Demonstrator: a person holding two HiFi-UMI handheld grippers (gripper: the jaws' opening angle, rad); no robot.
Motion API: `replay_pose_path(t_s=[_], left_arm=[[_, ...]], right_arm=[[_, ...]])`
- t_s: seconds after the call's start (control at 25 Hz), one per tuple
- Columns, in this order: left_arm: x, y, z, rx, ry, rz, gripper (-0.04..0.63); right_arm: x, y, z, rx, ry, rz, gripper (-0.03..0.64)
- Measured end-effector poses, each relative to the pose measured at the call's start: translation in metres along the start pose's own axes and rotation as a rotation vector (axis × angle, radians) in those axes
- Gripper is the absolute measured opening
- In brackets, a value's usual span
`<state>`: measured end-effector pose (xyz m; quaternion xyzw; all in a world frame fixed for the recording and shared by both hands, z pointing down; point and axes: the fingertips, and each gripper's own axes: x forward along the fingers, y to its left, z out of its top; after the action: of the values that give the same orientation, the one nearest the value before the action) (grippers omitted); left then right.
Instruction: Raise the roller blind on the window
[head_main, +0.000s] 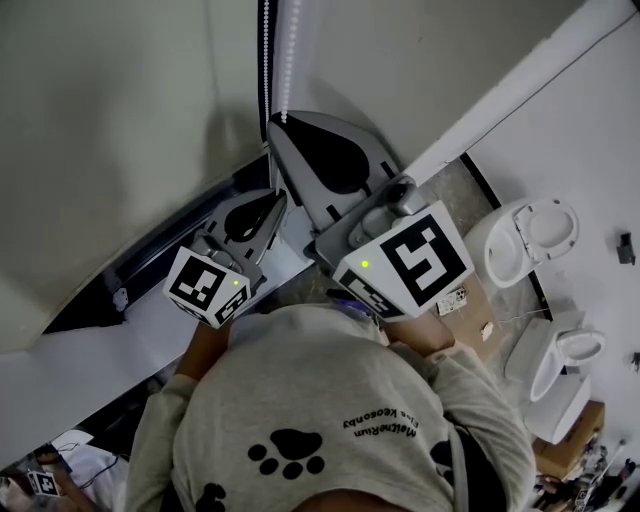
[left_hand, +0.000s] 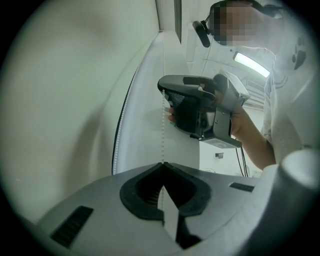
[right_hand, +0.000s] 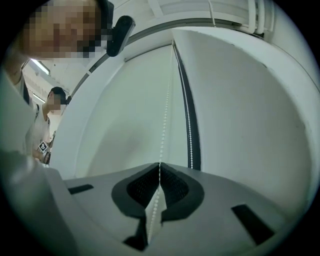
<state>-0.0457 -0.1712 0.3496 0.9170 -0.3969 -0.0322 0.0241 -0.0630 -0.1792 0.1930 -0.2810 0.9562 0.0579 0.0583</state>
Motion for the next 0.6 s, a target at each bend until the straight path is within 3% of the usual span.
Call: replay_pose_path(t_s=[0.32,0.48,0.6], left_arm=[[0.004,-0.004,-0.01,-0.03,-0.028,-0.011,0.006],[0.004,-0.004,-0.022,0.003,0.02,-0.006,0.008],[0.002,0.0,-0.037,-0.022,0.042,0.01,0.008]], right_arm=[[-0.009,-0.004,-0.008,-0.016,-0.023,-0.04,0.011],[-0.008,-0.003,-0.021,-0.032,0.013,-0.039,0.011],[-0.008,-0.003,-0.037,-0.026,0.052,-0.034,0.011]])
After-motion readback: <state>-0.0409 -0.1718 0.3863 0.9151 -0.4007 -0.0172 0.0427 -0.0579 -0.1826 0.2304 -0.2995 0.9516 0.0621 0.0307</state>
